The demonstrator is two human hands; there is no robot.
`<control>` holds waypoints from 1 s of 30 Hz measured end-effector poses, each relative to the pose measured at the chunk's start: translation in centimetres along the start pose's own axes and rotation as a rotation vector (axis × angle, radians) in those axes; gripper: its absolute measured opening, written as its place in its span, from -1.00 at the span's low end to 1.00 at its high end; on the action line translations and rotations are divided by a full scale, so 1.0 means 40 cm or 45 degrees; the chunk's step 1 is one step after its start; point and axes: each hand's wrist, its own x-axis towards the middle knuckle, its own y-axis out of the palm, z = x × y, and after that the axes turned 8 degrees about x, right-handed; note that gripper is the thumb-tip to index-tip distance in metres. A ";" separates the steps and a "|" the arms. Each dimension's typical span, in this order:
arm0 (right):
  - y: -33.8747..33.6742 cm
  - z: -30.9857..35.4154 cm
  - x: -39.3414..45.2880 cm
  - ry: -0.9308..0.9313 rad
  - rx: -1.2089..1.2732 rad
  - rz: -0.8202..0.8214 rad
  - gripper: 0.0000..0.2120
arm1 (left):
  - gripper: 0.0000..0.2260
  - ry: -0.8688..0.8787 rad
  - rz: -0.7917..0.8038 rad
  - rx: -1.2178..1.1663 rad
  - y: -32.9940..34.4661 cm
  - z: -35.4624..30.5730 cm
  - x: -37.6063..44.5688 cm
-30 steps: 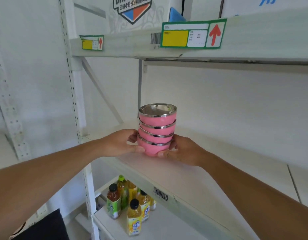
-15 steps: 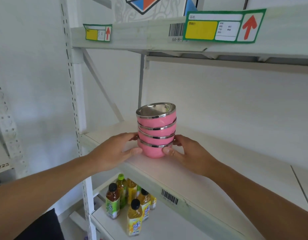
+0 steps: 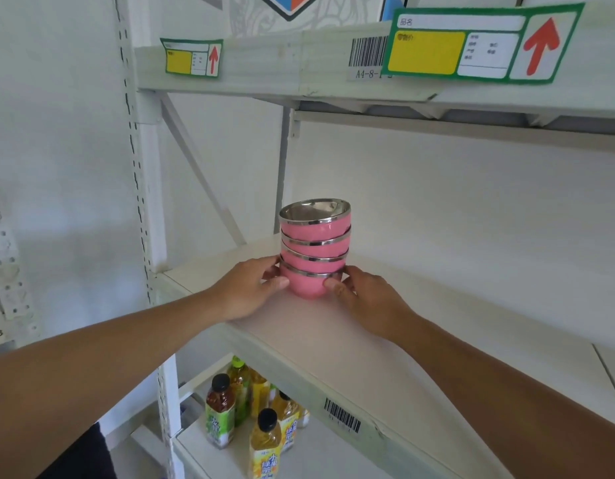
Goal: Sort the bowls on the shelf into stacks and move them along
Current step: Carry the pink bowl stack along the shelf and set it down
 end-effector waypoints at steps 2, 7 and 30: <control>0.012 -0.006 0.061 0.040 0.035 0.005 -0.39 | -0.73 -0.049 0.003 -0.021 0.012 0.013 0.061; 0.038 -0.019 0.222 0.118 0.159 0.020 -0.44 | -0.72 -0.148 -0.012 0.027 0.034 0.048 0.210; -0.048 -0.062 0.106 0.023 -0.299 0.006 -0.60 | -0.55 -0.208 0.120 0.476 -0.027 0.056 0.098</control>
